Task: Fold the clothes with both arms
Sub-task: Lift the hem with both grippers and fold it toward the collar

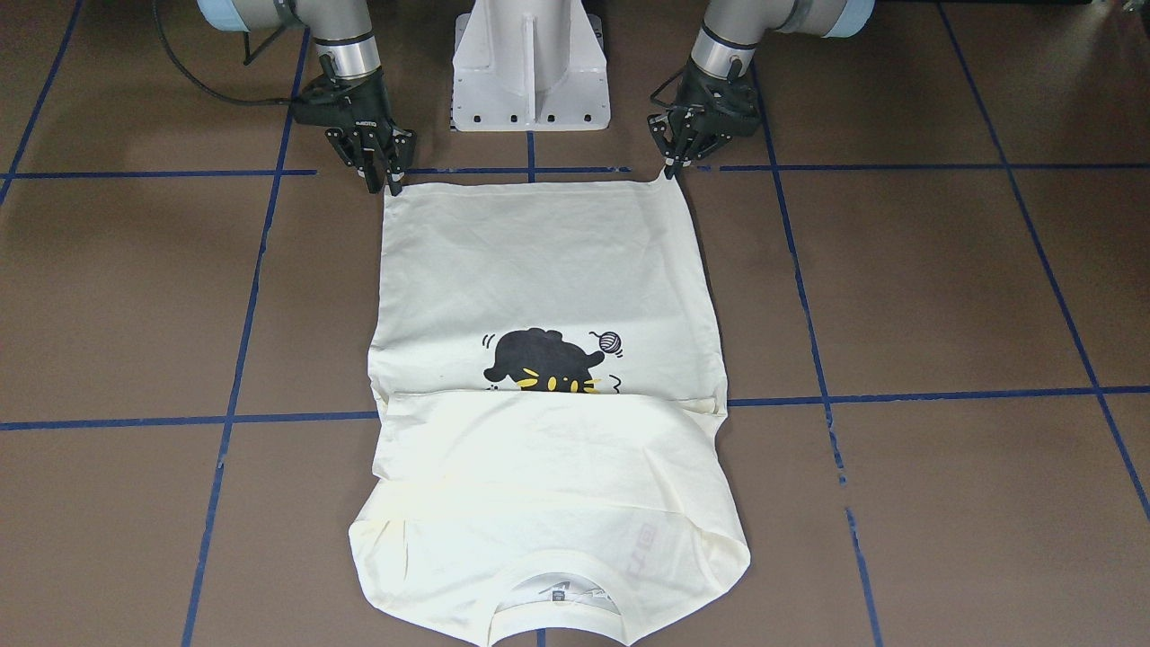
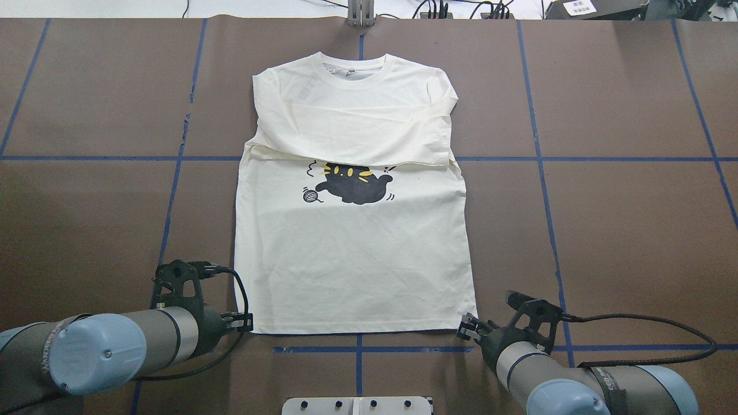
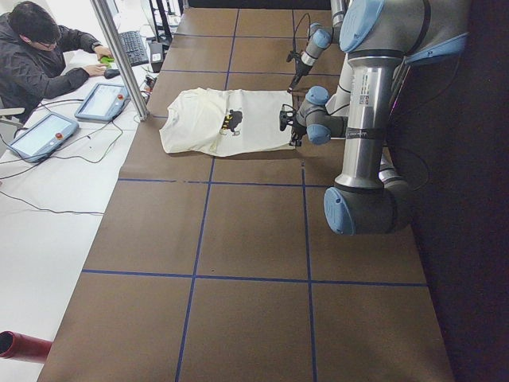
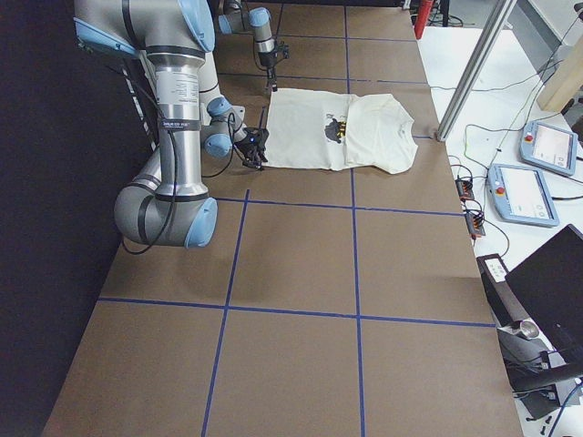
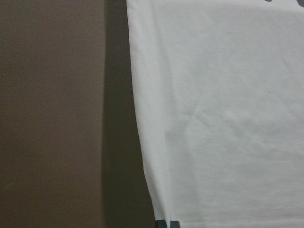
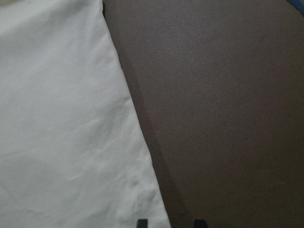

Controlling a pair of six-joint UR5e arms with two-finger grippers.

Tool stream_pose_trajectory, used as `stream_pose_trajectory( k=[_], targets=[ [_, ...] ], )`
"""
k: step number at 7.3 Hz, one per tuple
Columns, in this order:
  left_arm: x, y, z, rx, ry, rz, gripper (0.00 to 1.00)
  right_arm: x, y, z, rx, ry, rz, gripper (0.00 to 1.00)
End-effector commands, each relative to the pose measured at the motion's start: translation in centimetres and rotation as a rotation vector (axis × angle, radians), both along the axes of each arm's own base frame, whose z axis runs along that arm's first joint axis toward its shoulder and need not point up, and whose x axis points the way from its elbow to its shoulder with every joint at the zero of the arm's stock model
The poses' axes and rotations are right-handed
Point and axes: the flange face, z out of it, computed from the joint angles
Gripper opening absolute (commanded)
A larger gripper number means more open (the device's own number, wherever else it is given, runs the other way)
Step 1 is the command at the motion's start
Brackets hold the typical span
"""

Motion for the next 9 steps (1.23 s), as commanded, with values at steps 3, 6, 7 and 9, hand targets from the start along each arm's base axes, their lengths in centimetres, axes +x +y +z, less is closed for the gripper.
stream_pose_trajectory(
  k=[3,6,7,9],
  targets=[
    [0.0,0.0,-0.2,0.001,0.004,-0.001,0.00,0.1,-0.2,-0.6,0.010,-0.011,0.010,0.00],
    [-4.4,1.0,-5.7,-0.044,0.039,0.073,0.00,6.8,-1.4,-7.3,-0.006,-0.028,0.012,0.00],
    [-7.2,1.7,-8.7,-0.051,0.029,0.080,0.00,10.7,-0.7,-11.2,-0.034,-0.046,-0.023,0.00],
    [-13.1,3.1,-14.7,-0.059,0.049,0.098,0.00,19.4,0.7,-16.7,-0.096,-0.064,-0.097,0.00]
  ],
)
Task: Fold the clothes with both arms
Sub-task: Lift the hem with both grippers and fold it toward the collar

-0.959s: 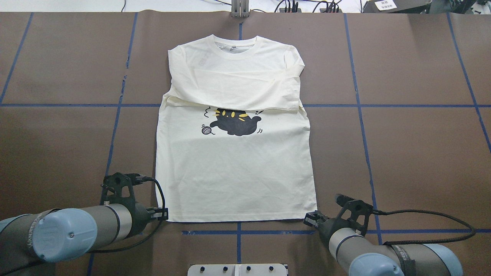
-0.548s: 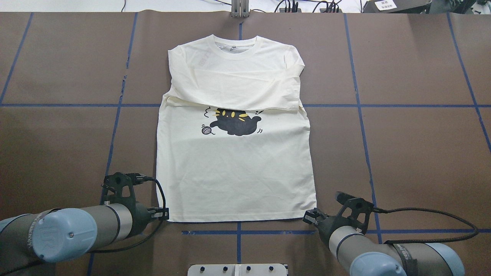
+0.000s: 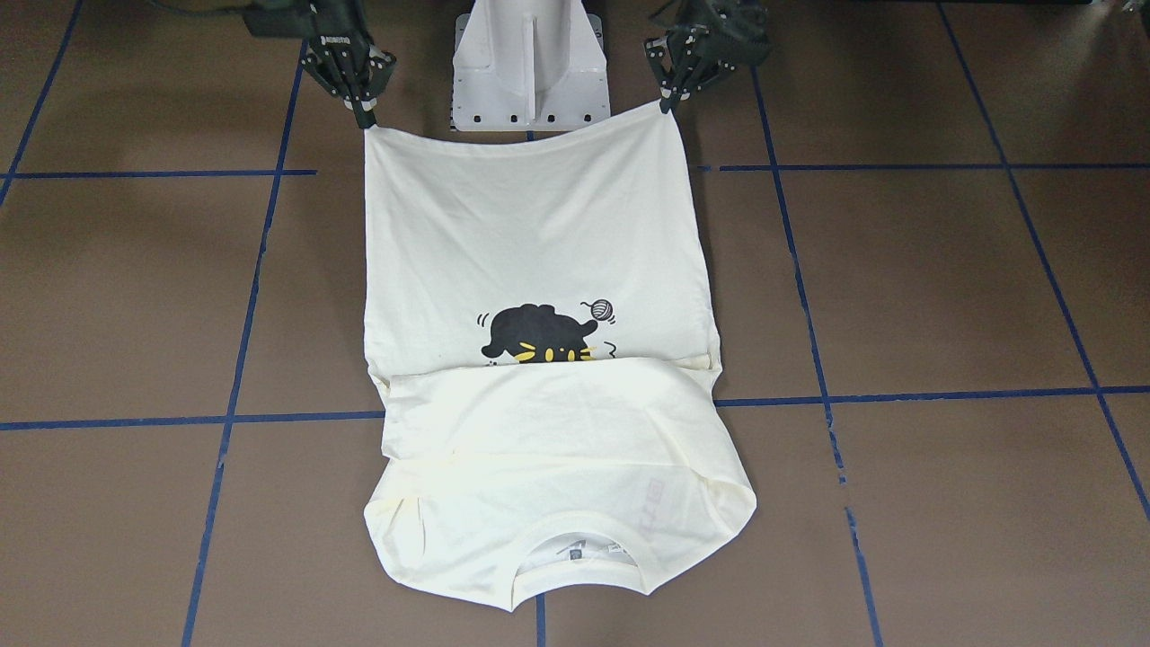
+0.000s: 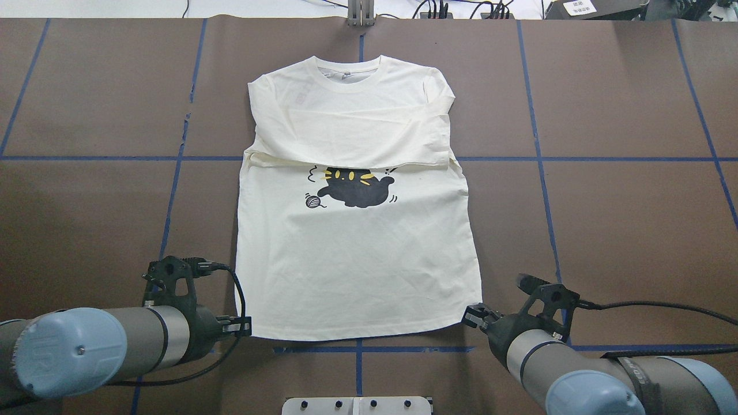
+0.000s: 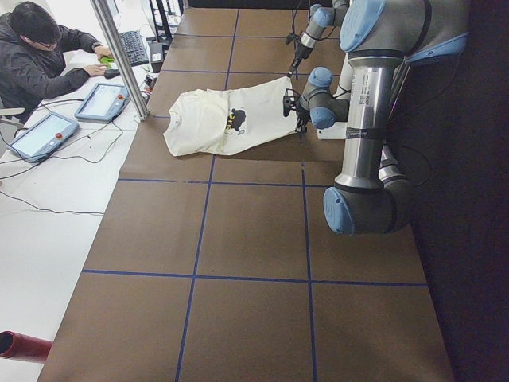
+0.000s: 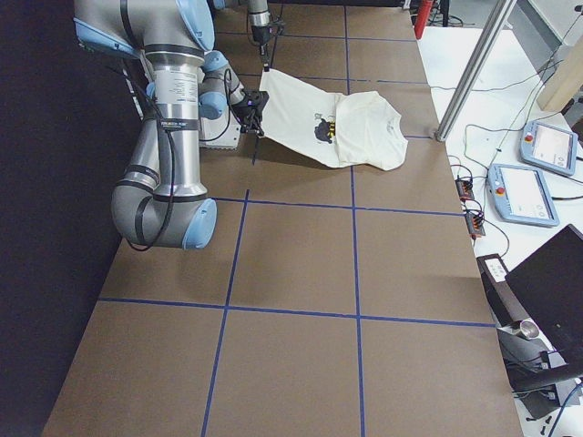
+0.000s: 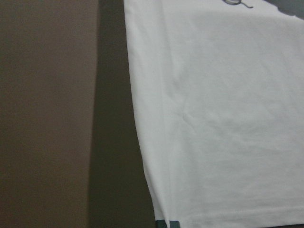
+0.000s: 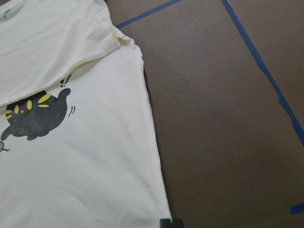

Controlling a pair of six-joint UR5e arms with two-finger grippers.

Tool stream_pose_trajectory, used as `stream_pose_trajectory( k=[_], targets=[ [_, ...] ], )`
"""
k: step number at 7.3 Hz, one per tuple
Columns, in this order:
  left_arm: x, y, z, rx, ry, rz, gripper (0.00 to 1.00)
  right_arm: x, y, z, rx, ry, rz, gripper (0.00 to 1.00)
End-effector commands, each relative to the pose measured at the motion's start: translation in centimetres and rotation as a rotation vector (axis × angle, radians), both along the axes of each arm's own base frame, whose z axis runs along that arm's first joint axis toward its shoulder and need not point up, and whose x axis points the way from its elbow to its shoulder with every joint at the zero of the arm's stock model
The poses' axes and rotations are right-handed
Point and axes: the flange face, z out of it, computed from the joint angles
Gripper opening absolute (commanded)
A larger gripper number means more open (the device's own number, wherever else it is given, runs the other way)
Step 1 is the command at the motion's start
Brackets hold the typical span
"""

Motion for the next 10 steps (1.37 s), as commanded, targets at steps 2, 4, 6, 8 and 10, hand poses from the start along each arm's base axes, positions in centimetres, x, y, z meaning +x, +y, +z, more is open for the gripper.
stream_pose_trajectory(
  k=[2,4,6,8,10],
  targets=[
    [-5.0,-1.2,-5.2,0.002,0.014,0.030,0.00,6.4,-1.3,-4.4,-0.044,-0.022,-0.054,0.00],
    [-4.3,-6.6,-4.6,0.100,-0.053,-0.021,0.00,4.3,-5.9,-4.9,0.008,0.023,-0.007,0.00],
    [-4.6,-14.0,-3.9,0.177,-0.140,-0.084,0.00,3.3,-12.9,-5.1,0.004,0.072,0.024,0.00],
    [-4.4,-20.8,-3.2,0.216,-0.227,-0.125,0.00,2.9,-19.9,-4.2,0.004,0.148,0.056,0.00],
    [-1.4,-25.1,-1.9,0.202,-0.278,-0.137,0.00,-0.2,-26.4,-2.8,0.008,0.184,0.093,0.00]
  ],
)
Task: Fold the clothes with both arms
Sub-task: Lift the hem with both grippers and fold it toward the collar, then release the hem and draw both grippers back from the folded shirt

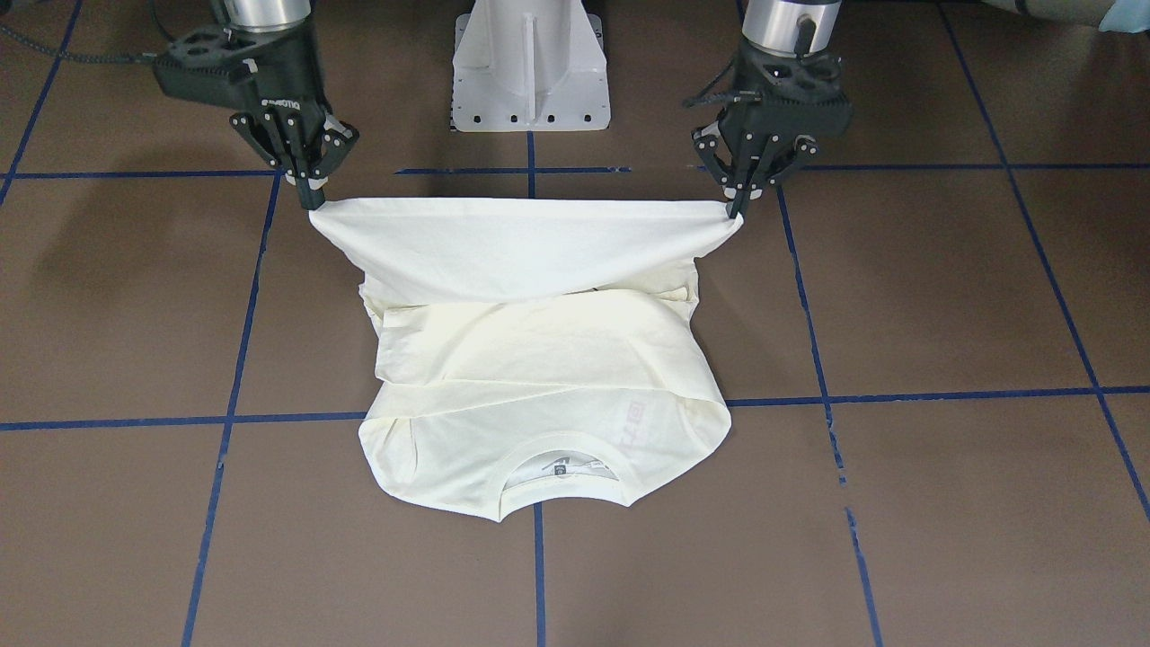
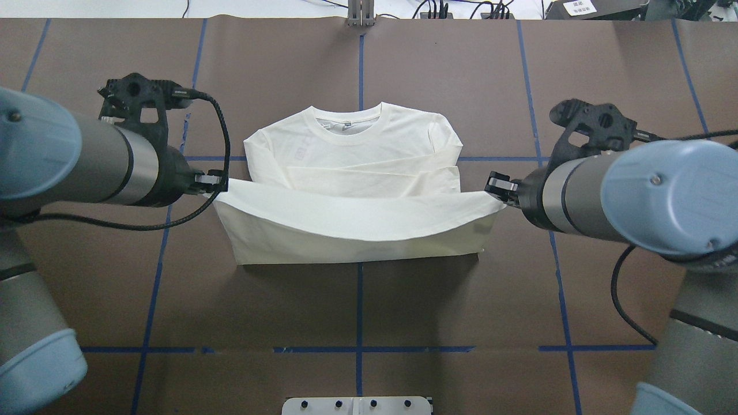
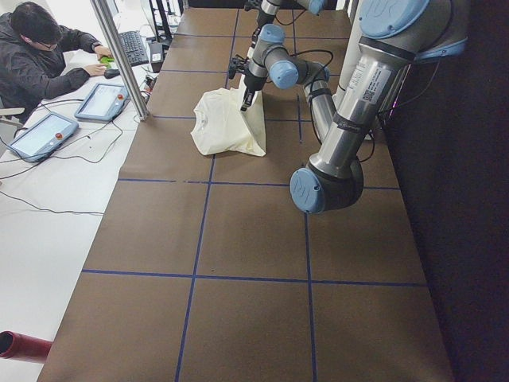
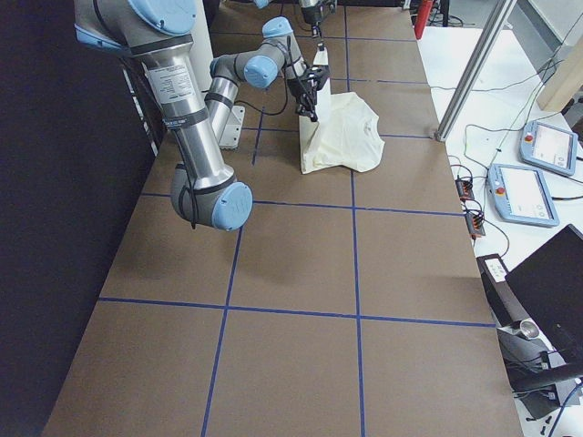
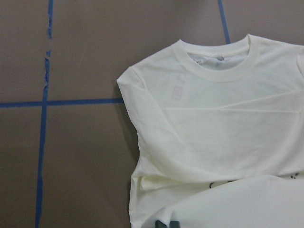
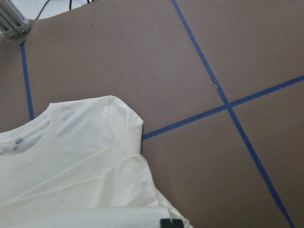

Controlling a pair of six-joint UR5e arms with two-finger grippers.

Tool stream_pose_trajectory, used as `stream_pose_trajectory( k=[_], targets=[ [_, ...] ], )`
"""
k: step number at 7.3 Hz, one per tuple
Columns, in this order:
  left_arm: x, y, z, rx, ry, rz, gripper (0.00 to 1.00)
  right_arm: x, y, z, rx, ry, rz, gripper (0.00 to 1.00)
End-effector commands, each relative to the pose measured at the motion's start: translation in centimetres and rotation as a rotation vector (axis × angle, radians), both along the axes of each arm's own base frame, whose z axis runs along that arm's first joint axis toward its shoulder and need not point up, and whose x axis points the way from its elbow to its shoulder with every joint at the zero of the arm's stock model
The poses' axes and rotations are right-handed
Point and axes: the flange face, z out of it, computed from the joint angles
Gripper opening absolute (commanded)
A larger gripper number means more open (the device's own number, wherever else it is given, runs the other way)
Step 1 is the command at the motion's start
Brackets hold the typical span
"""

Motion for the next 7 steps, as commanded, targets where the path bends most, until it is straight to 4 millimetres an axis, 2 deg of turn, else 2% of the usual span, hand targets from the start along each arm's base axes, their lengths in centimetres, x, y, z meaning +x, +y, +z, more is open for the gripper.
stream_pose_trajectory(
  k=[1,2,4,5,7],
  targets=[
    [3.9,-4.9,2.5,-0.003,-0.034,-0.013,0.00,-3.8,-6.9,3.3,0.013,0.020,0.031,0.00],
    [6.7,-7.4,5.6,0.003,-0.029,-0.017,0.00,-5.4,-9.2,5.7,0.023,0.022,0.034,0.00],
    [10.1,-10.8,9.9,0.014,-0.060,-0.043,0.00,-9.1,-12.2,9.2,0.017,0.046,0.024,0.00],
    [11.0,-11.5,11.3,0.015,-0.059,-0.042,0.00,-11.2,-13.6,10.2,0.009,0.054,0.022,0.00],
    [11.5,-11.4,11.6,0.015,-0.057,-0.038,0.00,-12.5,-13.9,11.3,0.020,0.046,0.014,0.00]
  ],
)
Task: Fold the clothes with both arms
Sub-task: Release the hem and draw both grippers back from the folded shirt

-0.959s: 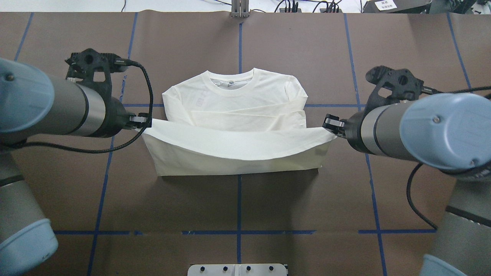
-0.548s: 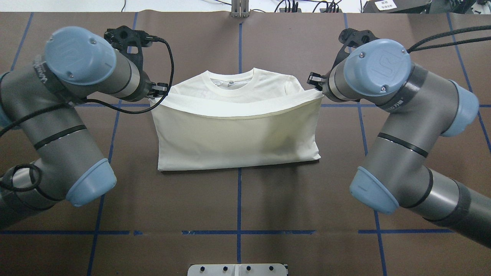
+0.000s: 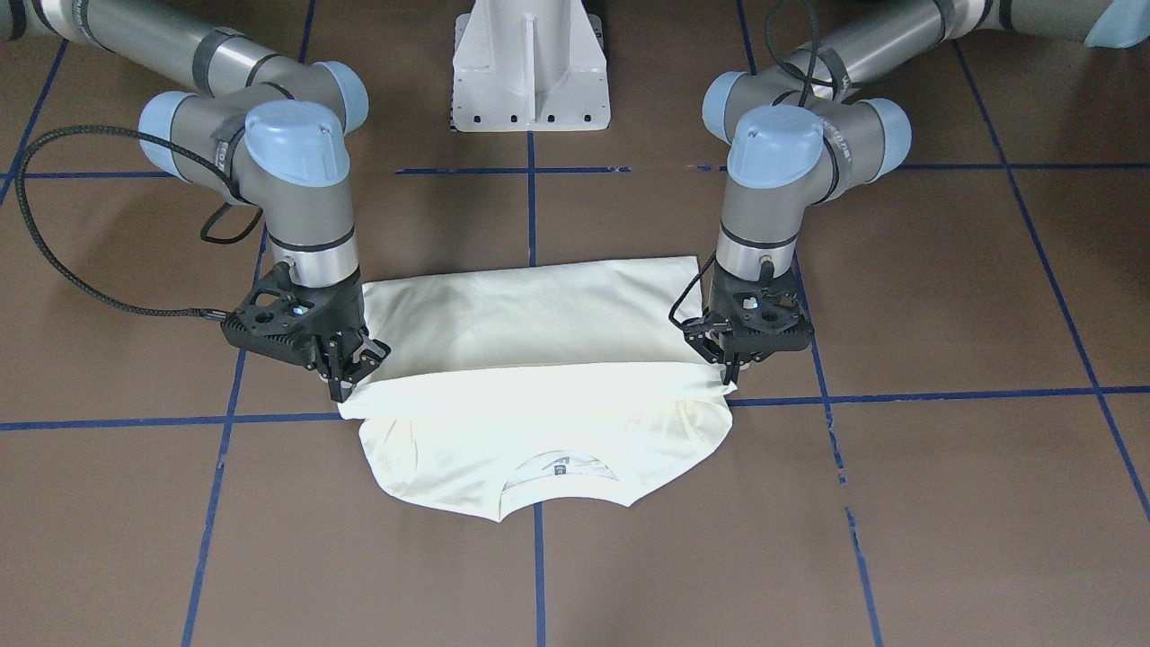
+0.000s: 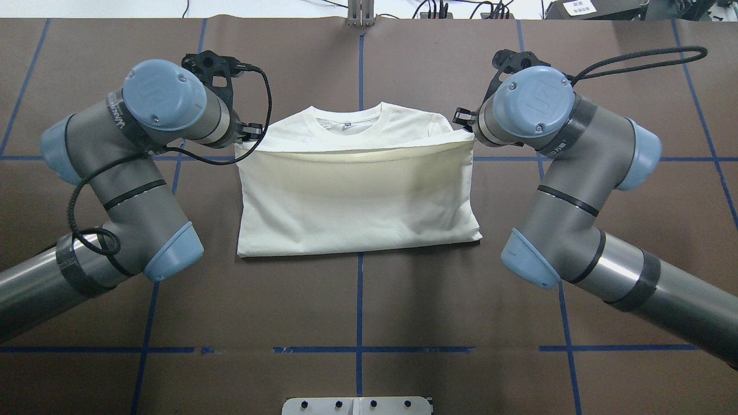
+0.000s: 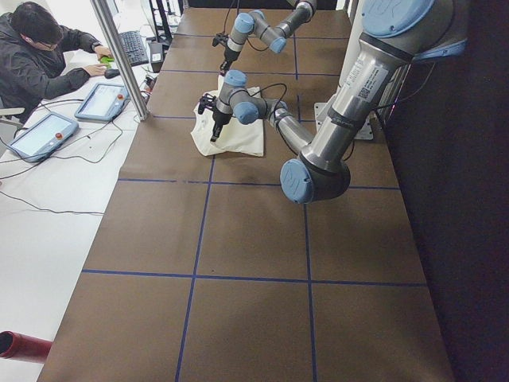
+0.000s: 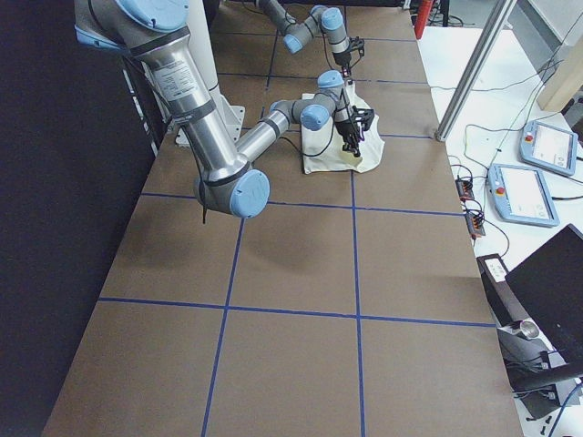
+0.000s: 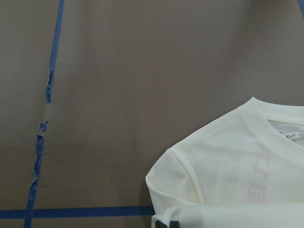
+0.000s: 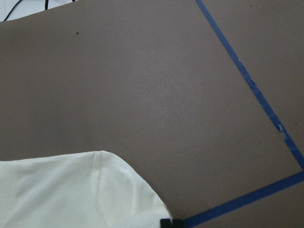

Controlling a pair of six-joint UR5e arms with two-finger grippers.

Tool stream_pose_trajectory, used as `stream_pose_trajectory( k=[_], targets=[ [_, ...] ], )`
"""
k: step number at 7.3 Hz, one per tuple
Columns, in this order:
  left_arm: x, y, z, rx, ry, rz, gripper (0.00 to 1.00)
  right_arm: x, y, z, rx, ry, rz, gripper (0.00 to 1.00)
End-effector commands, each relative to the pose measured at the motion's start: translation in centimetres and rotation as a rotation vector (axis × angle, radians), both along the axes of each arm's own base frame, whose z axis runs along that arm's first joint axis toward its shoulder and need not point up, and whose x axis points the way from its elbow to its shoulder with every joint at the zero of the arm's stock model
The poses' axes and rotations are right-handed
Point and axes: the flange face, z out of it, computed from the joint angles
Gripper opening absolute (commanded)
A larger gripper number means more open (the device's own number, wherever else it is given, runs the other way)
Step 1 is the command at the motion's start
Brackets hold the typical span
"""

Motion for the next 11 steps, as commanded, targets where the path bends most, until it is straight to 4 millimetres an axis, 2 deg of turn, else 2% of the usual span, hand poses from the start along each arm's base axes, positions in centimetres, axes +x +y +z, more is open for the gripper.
stream_pose_trajectory(
  k=[1,2,3,4,5,6,7,8,9,11],
  targets=[
    [0.5,-0.1,0.2,0.002,0.003,0.003,0.00,-1.3,-0.1,0.7,0.007,-0.004,-0.009,0.00],
    [0.5,-0.1,0.2,0.002,0.003,0.003,0.00,-1.6,0.2,0.8,0.006,-0.002,-0.014,0.00],
    [0.5,-0.1,0.3,0.008,-0.002,0.010,0.77,-1.9,0.4,1.1,0.008,0.007,-0.022,0.87],
    [0.2,0.2,-0.1,0.061,0.004,0.044,1.00,-2.1,0.8,0.6,0.025,0.008,-0.051,1.00],
    [-0.5,0.8,-1.4,0.110,0.042,0.066,1.00,-0.4,0.6,-1.1,0.084,0.012,-0.110,1.00],
    [-1.3,2.1,-1.7,0.128,0.062,0.075,1.00,2.4,-0.5,-1.2,0.097,-0.005,-0.193,1.00],
    [-3.0,4.4,-1.6,0.127,0.105,0.100,1.00,4.3,-1.4,-0.5,0.108,-0.003,-0.241,1.00],
    [-2.8,9.2,-0.3,0.139,0.140,0.153,1.00,4.7,-1.7,-0.3,0.116,0.001,-0.243,1.00],
    [-2.4,12.0,1.4,0.108,0.208,0.146,1.00,4.9,-1.8,-0.3,0.116,0.001,-0.240,1.00],
    [0.6,16.6,4.3,0.101,0.217,0.157,1.00,5.1,-1.9,-0.2,0.116,0.003,-0.236,1.00]
  ],
)
